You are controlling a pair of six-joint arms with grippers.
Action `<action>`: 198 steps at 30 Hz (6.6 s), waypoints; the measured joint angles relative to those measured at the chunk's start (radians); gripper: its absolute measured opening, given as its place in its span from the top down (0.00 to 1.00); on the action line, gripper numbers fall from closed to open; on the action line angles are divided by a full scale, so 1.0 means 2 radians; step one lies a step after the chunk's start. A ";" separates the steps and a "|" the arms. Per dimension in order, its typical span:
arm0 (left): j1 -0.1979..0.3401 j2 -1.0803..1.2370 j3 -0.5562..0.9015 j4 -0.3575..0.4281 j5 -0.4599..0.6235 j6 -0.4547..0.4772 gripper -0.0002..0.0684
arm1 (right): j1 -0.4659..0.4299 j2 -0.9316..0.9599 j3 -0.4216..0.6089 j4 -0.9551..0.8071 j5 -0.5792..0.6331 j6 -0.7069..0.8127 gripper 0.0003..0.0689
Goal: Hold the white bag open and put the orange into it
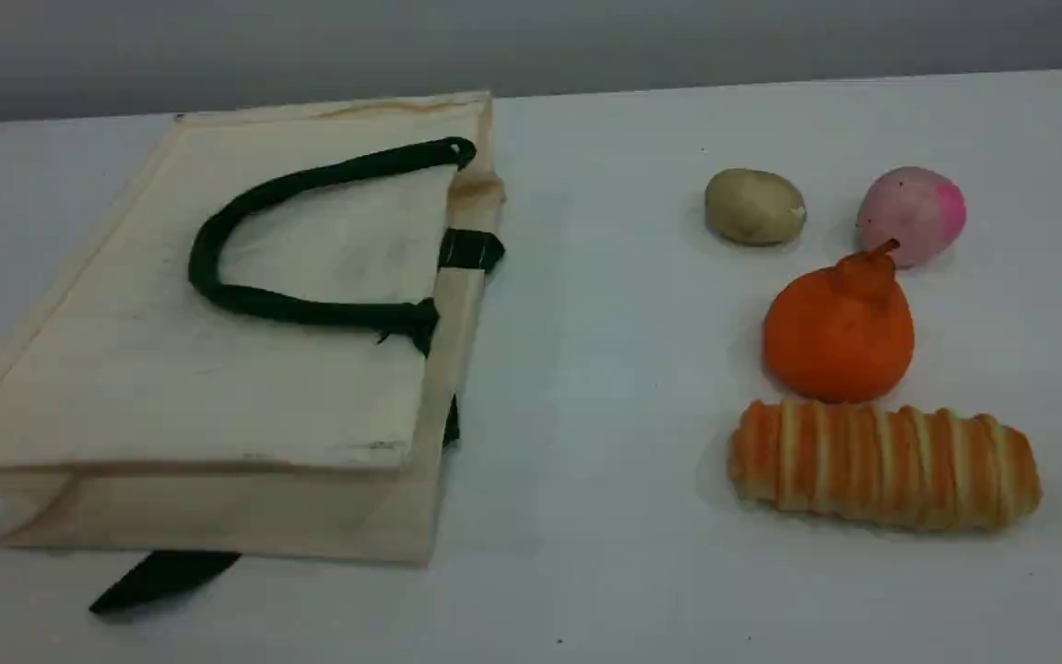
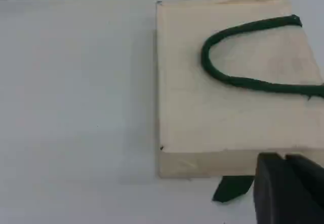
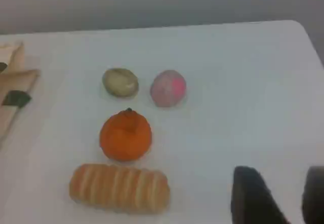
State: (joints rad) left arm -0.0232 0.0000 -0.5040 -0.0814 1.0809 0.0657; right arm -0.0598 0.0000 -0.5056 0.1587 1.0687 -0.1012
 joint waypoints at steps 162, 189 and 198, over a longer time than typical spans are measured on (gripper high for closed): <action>-0.041 1.048 -0.318 -0.157 -0.320 0.013 0.89 | 0.031 0.649 -0.081 0.537 -0.229 -0.474 0.26; -0.041 0.748 -0.394 -0.163 -0.101 0.099 0.89 | 0.074 0.714 -0.081 0.582 -0.248 -0.508 0.26; -0.092 0.727 -0.404 -0.164 -0.053 0.112 0.89 | 0.130 0.786 -0.081 0.632 -0.330 -0.544 0.26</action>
State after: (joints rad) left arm -0.2064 1.4534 -1.3111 -0.4100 0.9744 0.2896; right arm 0.2010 1.5712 -0.6670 1.4227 0.4097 -1.1893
